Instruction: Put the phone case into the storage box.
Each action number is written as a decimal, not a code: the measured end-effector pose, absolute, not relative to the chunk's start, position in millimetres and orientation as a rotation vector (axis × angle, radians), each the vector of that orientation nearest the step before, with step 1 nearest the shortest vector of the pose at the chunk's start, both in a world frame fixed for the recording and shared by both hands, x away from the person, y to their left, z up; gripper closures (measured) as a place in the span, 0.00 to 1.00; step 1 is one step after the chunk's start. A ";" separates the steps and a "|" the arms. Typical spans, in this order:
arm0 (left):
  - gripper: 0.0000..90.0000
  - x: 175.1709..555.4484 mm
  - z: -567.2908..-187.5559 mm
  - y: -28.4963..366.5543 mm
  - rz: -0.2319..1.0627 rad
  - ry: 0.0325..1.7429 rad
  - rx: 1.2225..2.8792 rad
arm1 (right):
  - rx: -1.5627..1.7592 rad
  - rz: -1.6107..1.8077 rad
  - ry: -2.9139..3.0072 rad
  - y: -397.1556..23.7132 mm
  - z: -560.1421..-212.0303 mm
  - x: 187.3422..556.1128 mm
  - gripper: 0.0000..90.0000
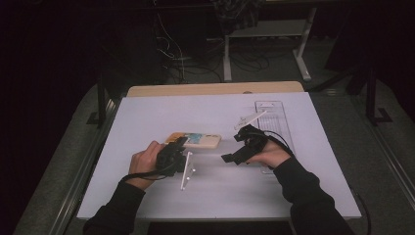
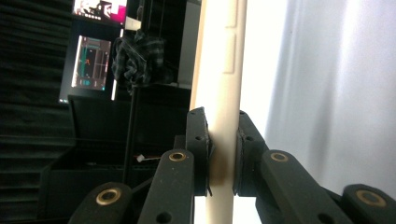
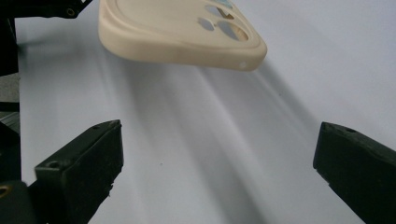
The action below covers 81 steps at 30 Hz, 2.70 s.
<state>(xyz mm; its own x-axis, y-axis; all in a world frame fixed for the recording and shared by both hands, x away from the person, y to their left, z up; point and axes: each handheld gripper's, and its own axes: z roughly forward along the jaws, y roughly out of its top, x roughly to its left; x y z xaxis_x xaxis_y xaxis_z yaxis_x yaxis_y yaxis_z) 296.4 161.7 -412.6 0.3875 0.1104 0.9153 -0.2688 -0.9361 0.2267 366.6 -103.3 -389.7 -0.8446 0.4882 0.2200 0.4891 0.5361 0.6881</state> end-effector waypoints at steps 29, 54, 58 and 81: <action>0.89 307.5 -399.2 170.2 1.209 0.219 2.306 | -0.890 -1.222 -2.766 -102.2 -390.0 365.6 0.01; 0.89 315.6 -393.9 179.0 0.987 0.395 2.250 | -0.879 -1.222 -2.771 -102.3 -390.3 365.8 0.01; 0.89 318.7 -391.3 182.4 0.912 0.447 2.229 | -0.885 -1.218 -2.771 -102.0 -390.1 365.5 0.01; 0.89 334.6 -386.7 201.0 0.566 0.735 2.038 | -0.888 -1.220 -2.771 -102.1 -389.9 365.6 0.01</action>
<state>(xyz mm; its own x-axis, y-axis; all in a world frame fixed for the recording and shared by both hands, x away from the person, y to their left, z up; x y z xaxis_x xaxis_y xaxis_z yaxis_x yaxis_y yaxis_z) 334.6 201.0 -386.7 0.7220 0.6823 0.1149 0.2856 -0.4452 0.8487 365.6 -102.1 -389.9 -0.8416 0.4993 0.2059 0.4891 0.5427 0.6829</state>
